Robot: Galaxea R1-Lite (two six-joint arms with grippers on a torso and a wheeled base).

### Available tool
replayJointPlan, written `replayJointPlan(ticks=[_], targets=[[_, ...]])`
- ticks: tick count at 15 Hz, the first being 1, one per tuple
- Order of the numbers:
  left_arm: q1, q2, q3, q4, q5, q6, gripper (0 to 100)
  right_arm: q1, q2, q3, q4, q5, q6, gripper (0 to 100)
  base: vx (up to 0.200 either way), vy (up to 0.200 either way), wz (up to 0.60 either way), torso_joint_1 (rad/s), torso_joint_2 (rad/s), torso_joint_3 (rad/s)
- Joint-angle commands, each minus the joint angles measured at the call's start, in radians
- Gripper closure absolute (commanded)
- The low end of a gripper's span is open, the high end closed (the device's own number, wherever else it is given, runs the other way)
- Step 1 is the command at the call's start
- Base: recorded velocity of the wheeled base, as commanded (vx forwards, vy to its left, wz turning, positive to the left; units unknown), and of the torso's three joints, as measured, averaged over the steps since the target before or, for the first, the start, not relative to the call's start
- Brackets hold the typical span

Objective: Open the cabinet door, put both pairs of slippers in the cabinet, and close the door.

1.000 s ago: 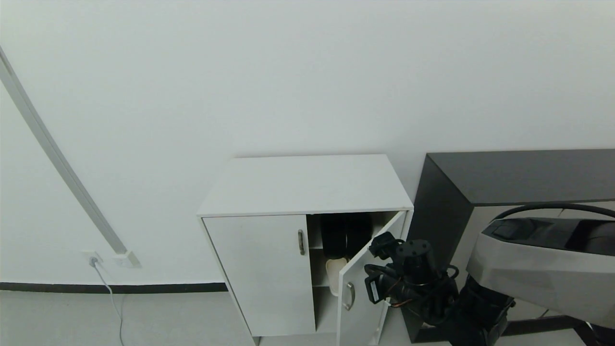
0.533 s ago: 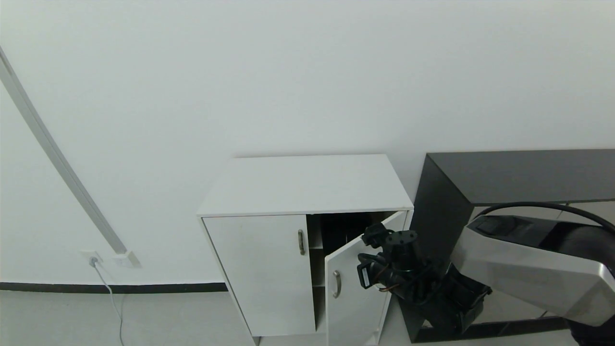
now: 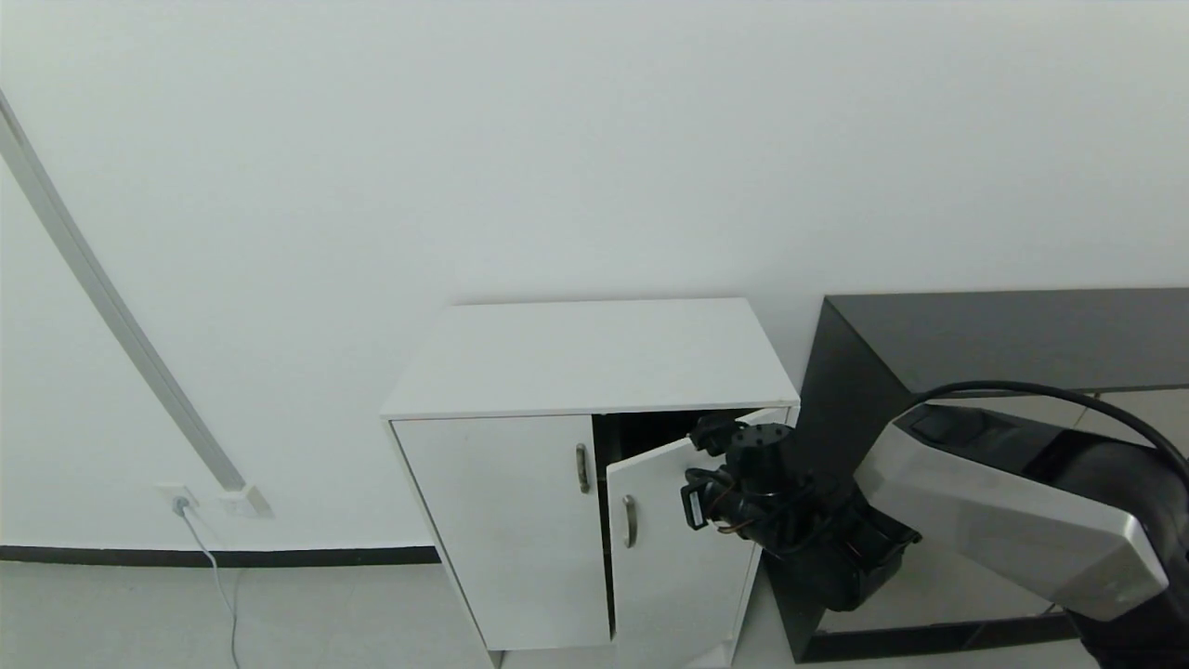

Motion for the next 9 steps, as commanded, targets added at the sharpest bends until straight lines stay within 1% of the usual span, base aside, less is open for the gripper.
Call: replayJointPlan(ticks=[1,4,9], targets=[[0.0,0.0,0.0,0.001,-0.001,-0.001,100,0.001,0.031,-0.047,0.002,0.001,0.0,100,0.0,0.0,0.0,0.0,0.0,0.0],[0.0,0.0,0.0,0.0,0.001,-0.001,100,-0.001,0.059,-0.092,0.01,-0.003,0.0,100,0.0,0.0,0.0,0.0,0.0,0.0],[0.0,0.0,0.0,0.001,0.001,-0.001,100,-0.028,0.065,-0.15,0.049,-0.003,0.0,100,0.0,0.0,0.0,0.0,0.0,0.0]])
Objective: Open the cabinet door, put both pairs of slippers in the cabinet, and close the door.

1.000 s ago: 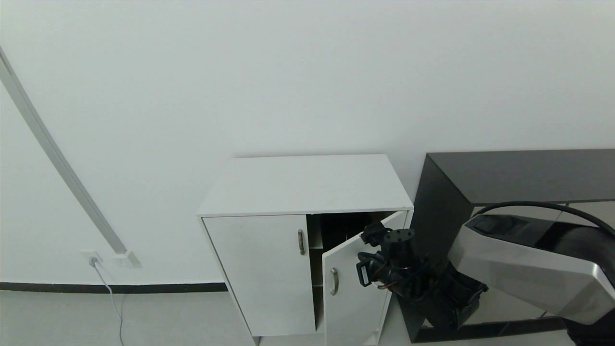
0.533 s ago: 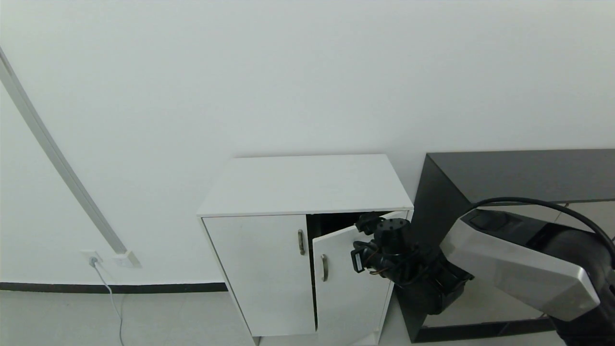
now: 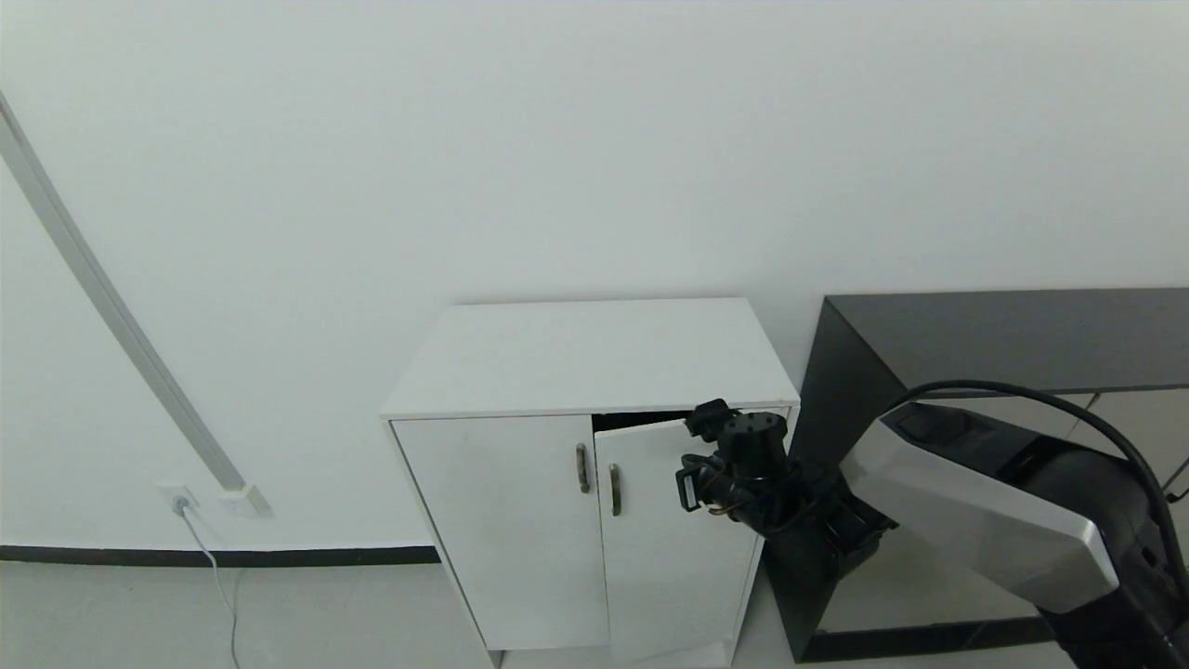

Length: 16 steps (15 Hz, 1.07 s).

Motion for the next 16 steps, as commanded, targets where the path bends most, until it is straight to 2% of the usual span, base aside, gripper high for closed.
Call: replayJointPlan(ticks=[1,16], targets=[[0.0,0.0,0.0,0.0,0.001,0.0,100,-0.007,0.003,-0.016,0.005,0.0,0.0,100,0.0,0.0,0.0,0.0,0.0,0.0],[0.0,0.0,0.0,0.0,0.001,-0.003,100,-0.048,0.054,-0.085,0.021,-0.006,0.0,100,0.0,0.0,0.0,0.0,0.0,0.0]])
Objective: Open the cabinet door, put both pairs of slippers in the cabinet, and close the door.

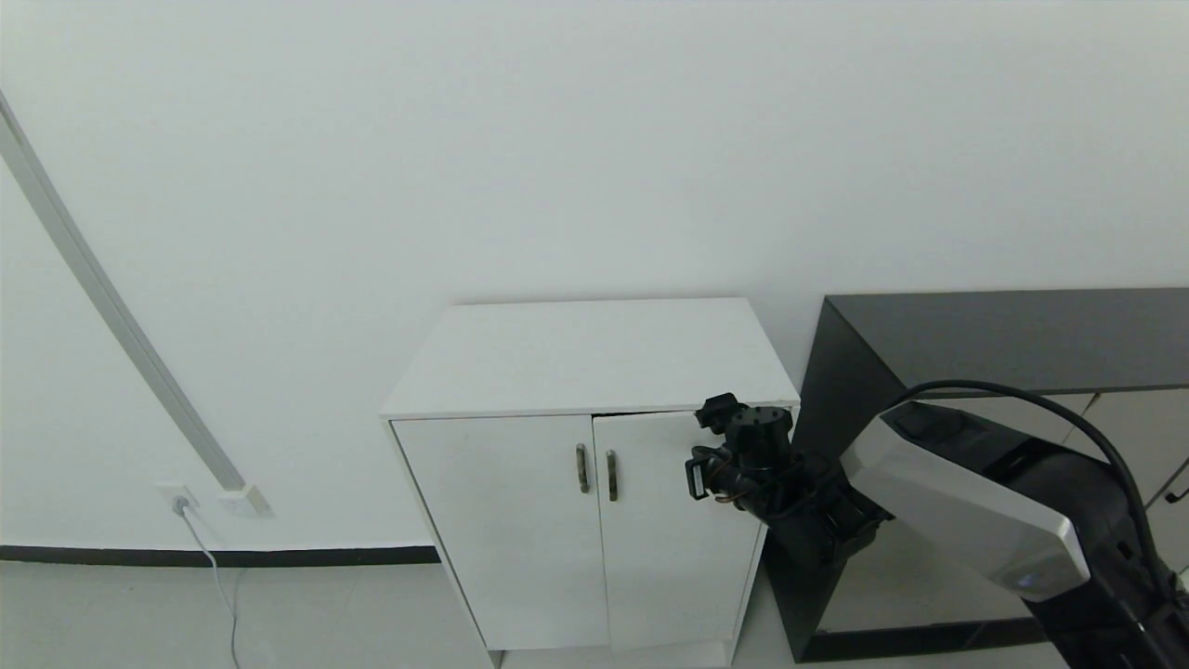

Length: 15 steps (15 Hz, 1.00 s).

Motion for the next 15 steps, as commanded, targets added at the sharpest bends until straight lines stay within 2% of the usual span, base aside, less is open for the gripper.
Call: replayJointPlan(ticks=[1,15], targets=[[0.0,0.0,0.0,0.0,0.0,0.0,100,-0.003,0.003,-0.005,0.0,0.0,0.0,100,0.0,0.0,0.0,0.0,0.0,0.0],[0.0,0.0,0.0,0.0,0.0,0.0,100,-0.009,0.009,-0.02,0.0,-0.003,-0.002,100,0.0,0.0,0.0,0.0,0.0,0.0]])
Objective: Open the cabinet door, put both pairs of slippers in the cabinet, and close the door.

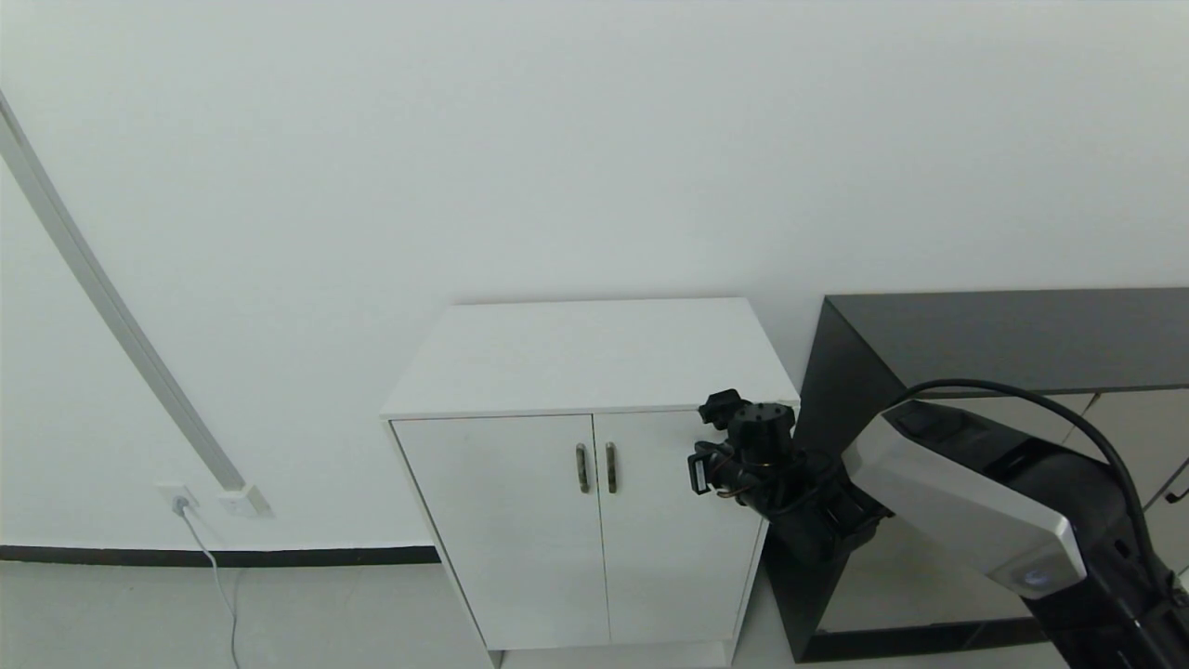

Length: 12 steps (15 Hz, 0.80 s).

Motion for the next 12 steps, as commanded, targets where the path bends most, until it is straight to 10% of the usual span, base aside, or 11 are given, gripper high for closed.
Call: replayJointPlan(ticks=[1,12], targets=[[0.0,0.0,0.0,0.0,0.0,0.0,100,0.0,0.002,0.0,0.0,0.0,0.0,100,0.0,0.0,0.0,0.0,0.0,0.0],[0.0,0.0,0.0,0.0,0.0,0.0,100,0.025,-0.113,0.118,-0.002,-0.043,0.0,100,0.0,0.0,0.0,0.0,0.0,0.0]])
